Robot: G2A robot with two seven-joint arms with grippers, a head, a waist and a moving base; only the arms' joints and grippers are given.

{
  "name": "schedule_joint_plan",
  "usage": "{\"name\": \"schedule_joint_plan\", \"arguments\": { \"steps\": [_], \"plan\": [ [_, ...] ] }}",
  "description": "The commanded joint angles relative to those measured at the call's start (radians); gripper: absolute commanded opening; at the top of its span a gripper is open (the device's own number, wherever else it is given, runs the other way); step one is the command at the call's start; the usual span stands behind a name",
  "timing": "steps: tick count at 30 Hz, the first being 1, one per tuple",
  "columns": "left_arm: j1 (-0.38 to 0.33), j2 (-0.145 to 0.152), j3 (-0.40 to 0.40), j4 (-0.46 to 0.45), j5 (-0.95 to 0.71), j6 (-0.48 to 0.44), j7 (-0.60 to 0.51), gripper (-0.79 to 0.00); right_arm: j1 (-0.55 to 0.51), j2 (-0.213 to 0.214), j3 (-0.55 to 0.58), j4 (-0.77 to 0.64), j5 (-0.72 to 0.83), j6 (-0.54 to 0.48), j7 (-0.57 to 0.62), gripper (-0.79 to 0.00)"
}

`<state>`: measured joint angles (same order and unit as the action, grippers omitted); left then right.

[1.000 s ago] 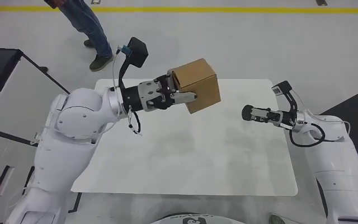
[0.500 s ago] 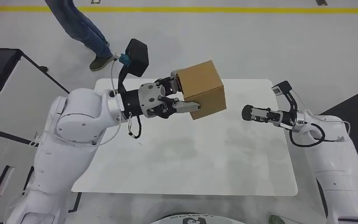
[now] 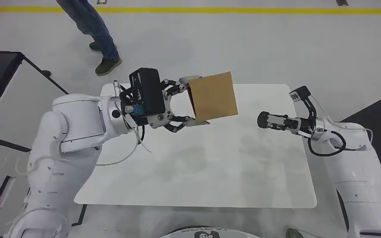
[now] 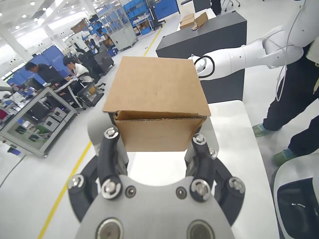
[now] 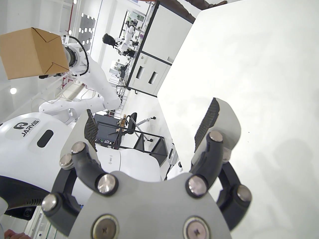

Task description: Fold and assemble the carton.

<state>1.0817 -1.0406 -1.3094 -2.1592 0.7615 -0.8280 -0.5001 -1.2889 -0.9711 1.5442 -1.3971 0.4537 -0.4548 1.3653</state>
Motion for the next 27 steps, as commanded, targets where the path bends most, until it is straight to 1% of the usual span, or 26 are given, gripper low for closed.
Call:
{"name": "schedule_joint_plan", "arguments": {
  "steps": [1,5,7,11,12,17,23,27],
  "plan": [
    [0.000,0.000,0.000,0.000,-0.003,0.001,-0.004,-0.785,0.000,0.000,0.000,0.000,0.000,0.000,0.000,0.000],
    [0.000,0.000,0.000,0.000,-0.003,0.001,-0.004,-0.785,0.000,0.000,0.000,0.000,0.000,0.000,0.000,0.000],
    [0.000,0.000,-0.010,-0.021,0.021,0.018,0.019,-0.785,0.000,0.000,0.000,0.000,0.000,0.000,0.000,0.000],
    [-0.020,0.000,-0.035,-0.061,0.153,-0.016,0.078,-0.785,0.000,0.000,0.000,0.000,0.000,0.000,0.000,0.000],
    [-0.028,0.001,-0.041,-0.078,0.218,-0.032,0.096,-0.785,0.000,0.000,0.000,0.000,0.000,0.000,0.000,0.000],
    [-0.033,0.001,-0.048,-0.106,0.396,-0.067,0.219,-0.785,0.000,0.000,0.000,0.000,0.000,0.000,0.000,0.000],
    [-0.027,0.001,-0.049,-0.118,0.582,-0.059,0.389,-0.785,0.000,0.000,0.000,0.000,0.000,0.000,0.000,0.000],
    [-0.025,0.003,-0.046,-0.117,0.688,-0.052,0.478,-0.785,0.000,0.000,0.000,0.000,0.000,0.000,0.000,0.000]
  ]
}}
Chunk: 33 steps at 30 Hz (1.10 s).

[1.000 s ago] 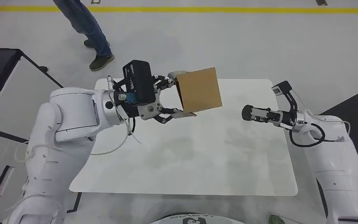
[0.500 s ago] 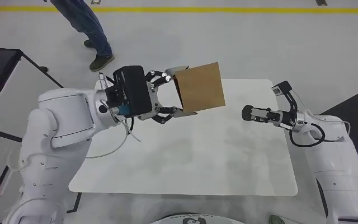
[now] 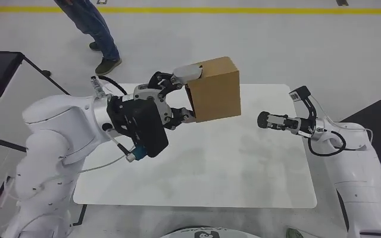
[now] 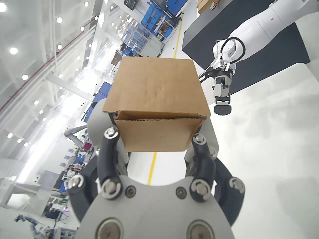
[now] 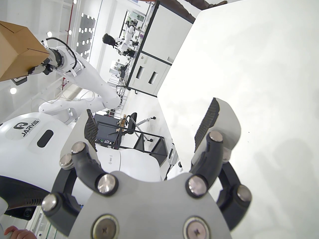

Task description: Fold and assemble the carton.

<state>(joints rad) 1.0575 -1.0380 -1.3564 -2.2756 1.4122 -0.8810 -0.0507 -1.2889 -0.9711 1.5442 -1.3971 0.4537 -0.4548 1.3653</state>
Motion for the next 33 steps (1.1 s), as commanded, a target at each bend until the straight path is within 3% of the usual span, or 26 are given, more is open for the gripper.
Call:
{"name": "schedule_joint_plan", "arguments": {
  "steps": [1,10,17,20,24,30,33],
  "plan": [
    [-0.001,0.002,0.004,-0.001,0.063,0.001,0.053,-0.785,0.000,0.000,0.000,0.000,0.000,0.000,0.000,0.000],
    [0.019,0.006,0.021,0.023,0.197,0.056,0.193,-0.785,0.000,0.000,0.000,0.000,0.000,0.000,0.000,0.000],
    [0.046,0.010,0.014,0.022,0.215,0.079,0.225,-0.785,0.000,0.000,0.000,0.000,0.000,0.000,0.000,0.000],
    [0.071,0.010,0.013,0.033,0.148,0.073,0.201,-0.785,0.000,0.000,0.000,0.000,0.000,0.000,0.000,0.000],
    [0.102,0.011,0.024,0.087,-0.132,0.007,0.022,-0.785,0.000,0.000,0.000,0.000,0.000,0.000,0.000,0.000],
    [0.082,0.020,0.051,0.069,-0.473,0.016,-0.287,-0.785,0.000,0.000,0.000,0.000,0.000,0.000,0.000,0.000],
    [0.079,0.021,0.054,0.068,-0.484,0.015,-0.311,-0.785,0.000,0.000,0.000,0.000,0.000,0.000,0.000,0.000]
  ]
}}
